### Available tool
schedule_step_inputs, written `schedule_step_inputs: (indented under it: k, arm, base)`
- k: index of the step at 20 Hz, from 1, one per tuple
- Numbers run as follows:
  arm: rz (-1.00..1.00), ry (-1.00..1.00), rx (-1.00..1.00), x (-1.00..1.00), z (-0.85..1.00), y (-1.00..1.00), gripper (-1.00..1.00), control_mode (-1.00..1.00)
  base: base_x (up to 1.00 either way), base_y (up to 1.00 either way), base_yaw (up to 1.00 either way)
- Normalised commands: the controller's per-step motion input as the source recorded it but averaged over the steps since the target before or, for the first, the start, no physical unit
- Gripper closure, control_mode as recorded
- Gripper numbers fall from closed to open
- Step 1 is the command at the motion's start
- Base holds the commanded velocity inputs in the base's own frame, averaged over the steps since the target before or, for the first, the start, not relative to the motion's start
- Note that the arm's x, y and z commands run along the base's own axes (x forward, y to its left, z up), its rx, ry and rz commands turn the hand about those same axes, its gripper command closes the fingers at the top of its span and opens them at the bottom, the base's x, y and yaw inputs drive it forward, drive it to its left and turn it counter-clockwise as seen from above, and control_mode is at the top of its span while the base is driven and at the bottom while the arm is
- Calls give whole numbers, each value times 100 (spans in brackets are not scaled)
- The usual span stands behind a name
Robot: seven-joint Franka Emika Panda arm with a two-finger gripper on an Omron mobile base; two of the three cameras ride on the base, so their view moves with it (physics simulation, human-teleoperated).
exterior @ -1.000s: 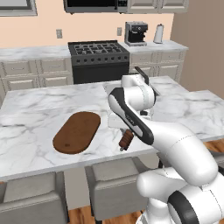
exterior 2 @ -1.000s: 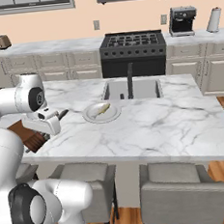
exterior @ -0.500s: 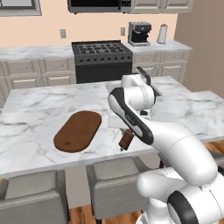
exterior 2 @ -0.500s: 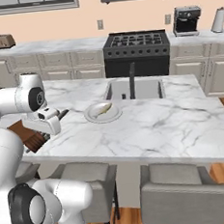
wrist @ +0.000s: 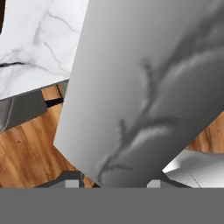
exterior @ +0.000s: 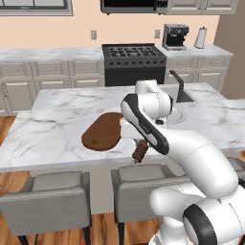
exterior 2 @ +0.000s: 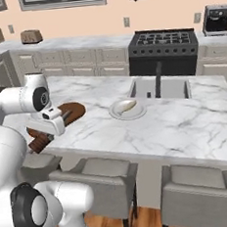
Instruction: Pick up the knife from the drawer and place it on the cutting board. Then place the meat from the plate to the cutting board.
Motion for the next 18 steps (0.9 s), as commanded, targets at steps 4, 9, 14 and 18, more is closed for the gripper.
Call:
schedule_step_inputs:
  k: [4,9,14,18]
  arm:
    - [0,0,0,0,0,0,100,100]
    - [0,0,0,0,0,0,100,100]
    - [0,0,0,0,0,0,100,100]
    - [0,0,0,0,0,0,100,100]
  base:
    - [-39,50,-19]
    - [68,85,-1]
    - [100,27,2]
    - [100,-40,0]
